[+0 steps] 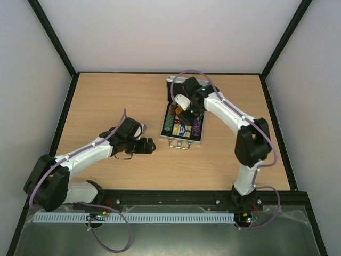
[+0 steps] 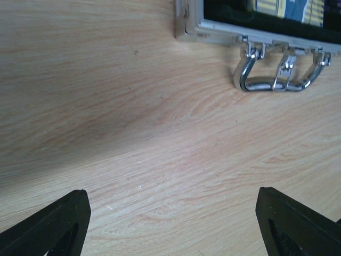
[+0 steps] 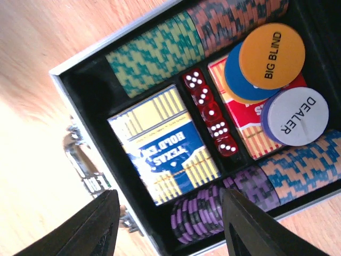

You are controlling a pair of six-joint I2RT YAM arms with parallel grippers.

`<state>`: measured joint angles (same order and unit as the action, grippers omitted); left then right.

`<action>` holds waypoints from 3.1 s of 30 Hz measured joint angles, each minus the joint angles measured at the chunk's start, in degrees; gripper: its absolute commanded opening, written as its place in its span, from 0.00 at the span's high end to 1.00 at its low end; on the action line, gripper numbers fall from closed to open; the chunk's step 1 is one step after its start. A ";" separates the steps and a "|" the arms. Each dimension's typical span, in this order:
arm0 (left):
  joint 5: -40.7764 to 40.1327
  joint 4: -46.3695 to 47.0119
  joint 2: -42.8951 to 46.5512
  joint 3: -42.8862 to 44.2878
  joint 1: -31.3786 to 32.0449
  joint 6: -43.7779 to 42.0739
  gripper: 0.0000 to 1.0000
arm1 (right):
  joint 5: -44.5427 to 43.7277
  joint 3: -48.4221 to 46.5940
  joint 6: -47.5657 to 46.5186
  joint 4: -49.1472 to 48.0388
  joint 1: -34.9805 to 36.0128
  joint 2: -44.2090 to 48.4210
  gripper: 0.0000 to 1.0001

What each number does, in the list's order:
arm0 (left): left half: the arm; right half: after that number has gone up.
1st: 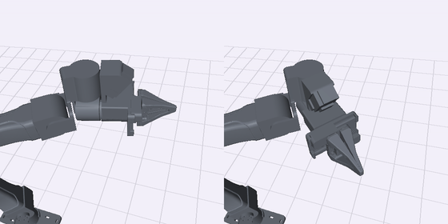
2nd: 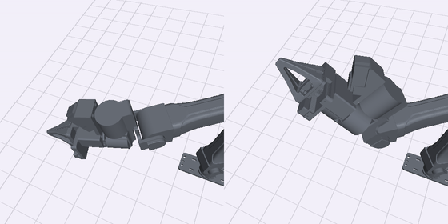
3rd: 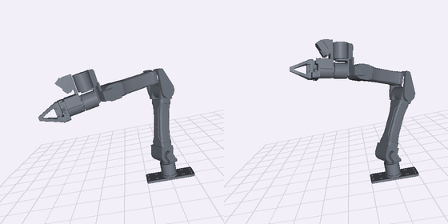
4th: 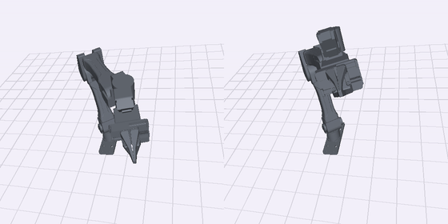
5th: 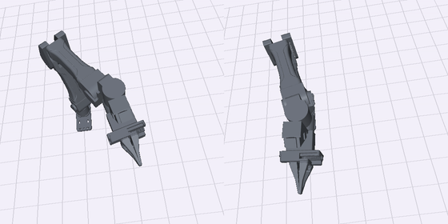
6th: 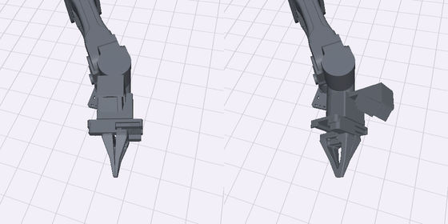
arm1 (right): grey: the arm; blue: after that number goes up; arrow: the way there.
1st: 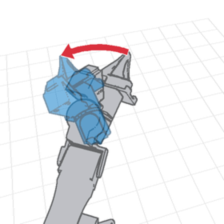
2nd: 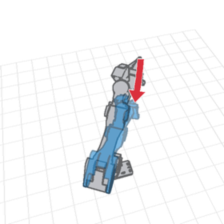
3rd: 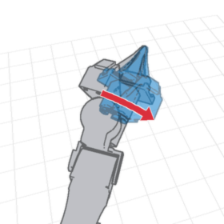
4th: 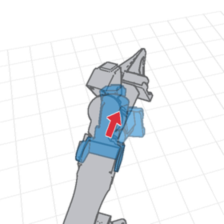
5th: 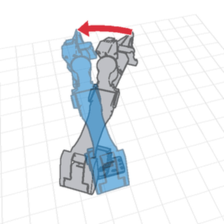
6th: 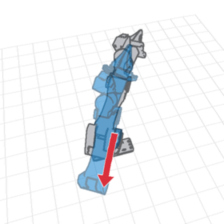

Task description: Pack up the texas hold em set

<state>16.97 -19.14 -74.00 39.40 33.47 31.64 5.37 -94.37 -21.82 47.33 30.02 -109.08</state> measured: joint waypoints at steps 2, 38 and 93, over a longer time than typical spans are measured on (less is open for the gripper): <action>-1.33 -0.68 -0.07 0.94 0.00 -0.39 0.07 | 1.20 3.39 0.87 -1.36 0.00 4.35 0.46; -0.07 3.39 -29.20 57.59 -10.99 -3.56 0.35 | 17.35 6.38 26.60 -17.38 -25.31 20.85 0.63; 3.15 4.70 -14.38 23.06 -10.01 -4.00 0.21 | 20.20 28.79 20.68 -15.39 -25.44 28.15 0.44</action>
<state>20.12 -14.44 -88.38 62.46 23.46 27.64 25.56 -65.58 -1.15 31.94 4.58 -80.93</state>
